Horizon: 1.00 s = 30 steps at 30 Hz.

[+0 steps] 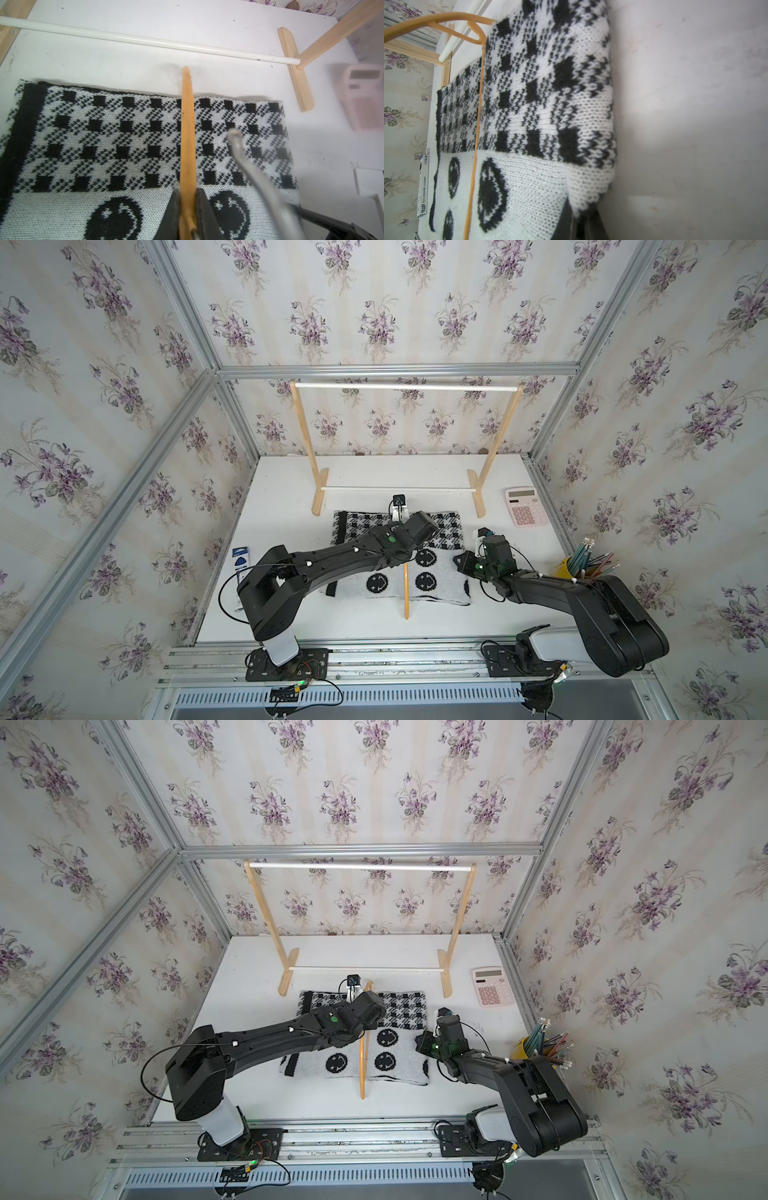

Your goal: Hang the scarf on the hanger

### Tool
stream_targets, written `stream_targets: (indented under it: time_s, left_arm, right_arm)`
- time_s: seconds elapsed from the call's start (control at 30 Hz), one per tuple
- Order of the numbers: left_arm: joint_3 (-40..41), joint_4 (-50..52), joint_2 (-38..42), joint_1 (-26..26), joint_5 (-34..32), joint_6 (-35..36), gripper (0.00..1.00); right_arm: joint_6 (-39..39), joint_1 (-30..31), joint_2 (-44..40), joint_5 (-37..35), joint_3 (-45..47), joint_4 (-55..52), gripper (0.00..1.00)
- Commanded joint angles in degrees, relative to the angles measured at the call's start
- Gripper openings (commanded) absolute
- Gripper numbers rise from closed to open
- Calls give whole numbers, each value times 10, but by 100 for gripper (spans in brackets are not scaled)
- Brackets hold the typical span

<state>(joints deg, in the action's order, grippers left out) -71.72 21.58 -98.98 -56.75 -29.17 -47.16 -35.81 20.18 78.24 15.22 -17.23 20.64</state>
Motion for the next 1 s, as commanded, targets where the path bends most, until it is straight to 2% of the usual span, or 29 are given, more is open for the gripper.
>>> stream_targets:
  time_s: [0.0, 0.17, 0.37, 0.5, 0.77, 0.97]
  left_arm:
    - [-7, 36, -10, -1, -25, -31, 0]
    - [-14, 56, -21, -9, -56, -54, 0]
    - [-24, 67, -29, -14, -66, -61, 0]
    - [-22, 57, -31, -16, -60, -55, 0]
    - [11, -17, -6, -19, -40, -16, 0]
    - [10, -52, -5, -19, 4, 24, 0]
  right_arm:
    - [13, 22, -12, 19, -9, -16, 0]
    - [36, 78, -54, 27, -52, -44, 0]
    - [30, 89, -65, 51, -64, 8, 0]
    - [-2, 89, -14, 95, -43, 118, 0]
    - [-109, 89, 114, 222, -9, 452, 0]
    - [-94, 102, 146, 233, -43, 466, 0]
